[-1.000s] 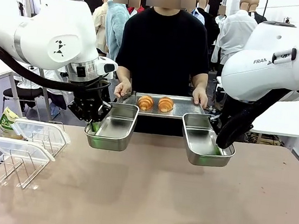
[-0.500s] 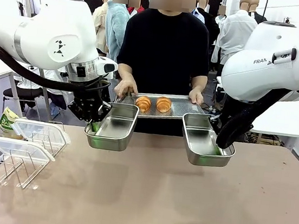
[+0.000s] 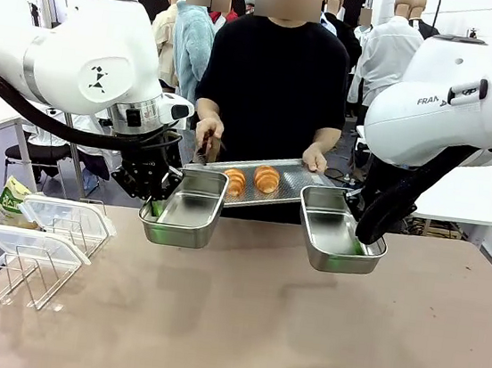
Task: Place the bread in airtight containers.
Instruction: Once an object is inside an Airtight Container , place the container in the center of the table.
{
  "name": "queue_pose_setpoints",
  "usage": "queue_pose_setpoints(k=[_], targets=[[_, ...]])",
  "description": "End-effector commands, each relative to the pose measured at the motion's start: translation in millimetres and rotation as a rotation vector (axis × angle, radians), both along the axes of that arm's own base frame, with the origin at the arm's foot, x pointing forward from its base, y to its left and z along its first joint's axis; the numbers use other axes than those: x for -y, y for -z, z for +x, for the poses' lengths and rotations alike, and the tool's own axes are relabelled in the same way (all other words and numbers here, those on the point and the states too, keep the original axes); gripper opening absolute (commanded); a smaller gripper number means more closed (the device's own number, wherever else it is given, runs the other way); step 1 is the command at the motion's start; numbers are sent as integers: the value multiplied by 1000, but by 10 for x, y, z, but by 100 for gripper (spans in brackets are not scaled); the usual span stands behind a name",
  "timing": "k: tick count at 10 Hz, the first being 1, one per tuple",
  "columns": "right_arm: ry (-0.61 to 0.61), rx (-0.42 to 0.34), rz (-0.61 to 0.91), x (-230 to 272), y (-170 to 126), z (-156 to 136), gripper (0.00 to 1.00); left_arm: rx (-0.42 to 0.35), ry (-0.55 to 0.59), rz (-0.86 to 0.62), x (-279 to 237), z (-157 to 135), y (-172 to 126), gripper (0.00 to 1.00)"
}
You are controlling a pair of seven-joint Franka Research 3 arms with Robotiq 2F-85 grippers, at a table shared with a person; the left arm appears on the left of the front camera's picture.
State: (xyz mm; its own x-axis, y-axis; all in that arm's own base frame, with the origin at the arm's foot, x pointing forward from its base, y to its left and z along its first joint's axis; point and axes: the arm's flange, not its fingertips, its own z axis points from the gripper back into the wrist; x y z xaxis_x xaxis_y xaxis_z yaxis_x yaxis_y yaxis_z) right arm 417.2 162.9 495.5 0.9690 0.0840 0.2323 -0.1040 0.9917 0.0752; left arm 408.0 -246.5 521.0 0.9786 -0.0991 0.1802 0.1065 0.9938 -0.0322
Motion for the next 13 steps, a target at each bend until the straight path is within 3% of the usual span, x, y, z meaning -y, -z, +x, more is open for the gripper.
queue_pose_setpoints(k=[1, 13], targets=[[0, 7, 4, 3, -40, -5, 0, 7, -1, -5, -7, 4, -40, 0], [0, 7, 4, 3, -40, -5, 0, 7, -1, -5, -7, 4, -40, 0]])
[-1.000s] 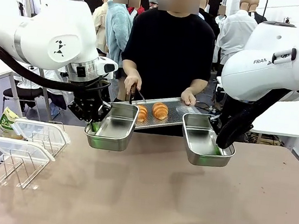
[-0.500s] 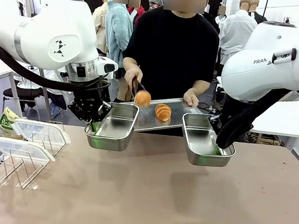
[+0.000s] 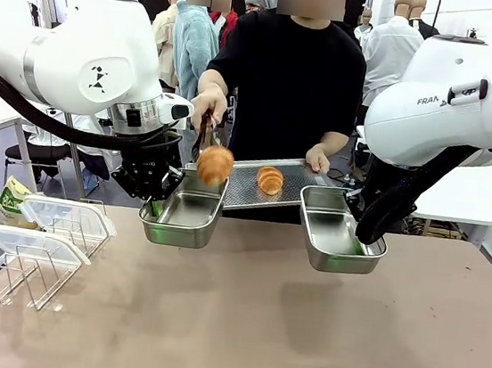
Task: Place the bread in airtight containers.
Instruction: Once an object is inside an Airtight Container , place the container in the center of the table.
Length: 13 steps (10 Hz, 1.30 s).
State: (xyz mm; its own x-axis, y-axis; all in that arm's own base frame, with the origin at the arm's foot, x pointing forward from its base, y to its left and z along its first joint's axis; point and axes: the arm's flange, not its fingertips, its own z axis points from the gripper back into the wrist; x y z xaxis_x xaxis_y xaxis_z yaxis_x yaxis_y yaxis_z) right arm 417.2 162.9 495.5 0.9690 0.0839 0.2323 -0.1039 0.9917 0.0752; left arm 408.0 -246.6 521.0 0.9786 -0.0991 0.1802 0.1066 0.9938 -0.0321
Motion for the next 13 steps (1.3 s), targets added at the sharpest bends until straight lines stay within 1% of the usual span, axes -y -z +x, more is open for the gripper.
queue_pose_setpoints(k=[1, 13], targets=[[0, 7, 4, 3, -40, -5, 0, 7, -1, -5, -8, 4, -40, 0], [0, 7, 4, 3, -40, -5, 0, 7, -1, -5, -8, 4, -40, 0]])
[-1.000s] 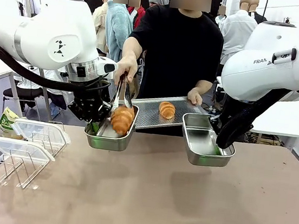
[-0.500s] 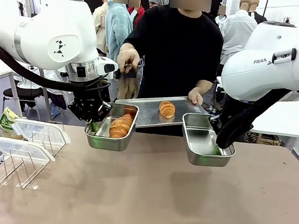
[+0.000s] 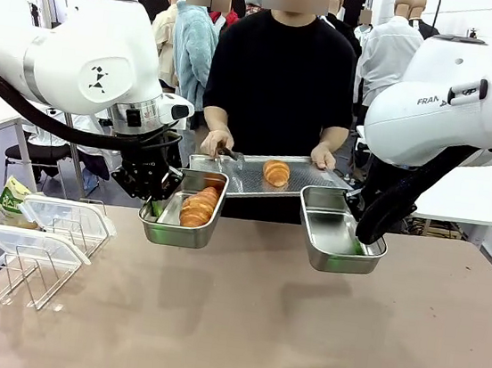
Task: Place the bread in airtight containers.
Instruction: Once an object is inside an Airtight Container , place the container in the center of the table.
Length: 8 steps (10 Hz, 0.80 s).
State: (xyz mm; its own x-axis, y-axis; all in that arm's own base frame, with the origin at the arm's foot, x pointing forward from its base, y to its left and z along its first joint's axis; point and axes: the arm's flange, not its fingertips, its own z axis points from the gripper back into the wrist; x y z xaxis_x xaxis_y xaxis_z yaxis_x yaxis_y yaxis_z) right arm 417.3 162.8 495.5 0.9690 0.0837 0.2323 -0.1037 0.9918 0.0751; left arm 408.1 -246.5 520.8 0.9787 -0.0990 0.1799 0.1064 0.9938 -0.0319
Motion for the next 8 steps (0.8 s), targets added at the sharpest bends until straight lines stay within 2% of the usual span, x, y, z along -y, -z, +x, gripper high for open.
queue_pose_setpoints(k=[1, 8], targets=[[-1, 7, 4, 2, -40, -5, 0, 7, -1, -5, -7, 3, -42, 0], [-1, 7, 4, 2, -40, -5, 0, 7, -1, -5, -7, 3, -42, 0]])
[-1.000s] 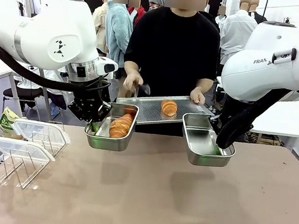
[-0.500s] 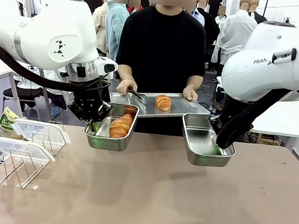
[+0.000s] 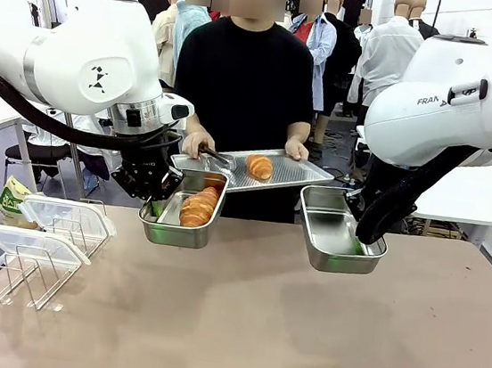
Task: Place the bread in airtight containers.
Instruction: Once an object is inside an Airtight Container , place the container in the center of the table.
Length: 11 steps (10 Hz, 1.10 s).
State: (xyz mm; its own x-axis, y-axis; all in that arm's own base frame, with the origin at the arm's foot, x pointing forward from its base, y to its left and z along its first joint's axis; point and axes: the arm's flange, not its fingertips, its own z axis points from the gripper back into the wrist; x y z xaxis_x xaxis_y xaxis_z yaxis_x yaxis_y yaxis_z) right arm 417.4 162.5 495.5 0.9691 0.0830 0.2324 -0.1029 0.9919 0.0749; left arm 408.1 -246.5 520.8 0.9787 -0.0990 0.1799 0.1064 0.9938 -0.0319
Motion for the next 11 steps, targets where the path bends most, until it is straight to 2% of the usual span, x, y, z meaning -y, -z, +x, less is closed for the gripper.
queue_pose_setpoints(k=[1, 6, 9, 11], targets=[[-1, 7, 5, -1, -40, -6, 0, 7, -1, -5, -7, 3, -42, 0], [-1, 7, 5, -1, -40, -6, 0, 7, -1, -5, -7, 3, -42, 0], [-1, 7, 5, -1, -40, -6, 0, 4, 8, 32, 58, 49, 127, 0], [-1, 7, 5, -1, -40, -6, 0, -39, -1, 18, 79, 155, 370, 0]])
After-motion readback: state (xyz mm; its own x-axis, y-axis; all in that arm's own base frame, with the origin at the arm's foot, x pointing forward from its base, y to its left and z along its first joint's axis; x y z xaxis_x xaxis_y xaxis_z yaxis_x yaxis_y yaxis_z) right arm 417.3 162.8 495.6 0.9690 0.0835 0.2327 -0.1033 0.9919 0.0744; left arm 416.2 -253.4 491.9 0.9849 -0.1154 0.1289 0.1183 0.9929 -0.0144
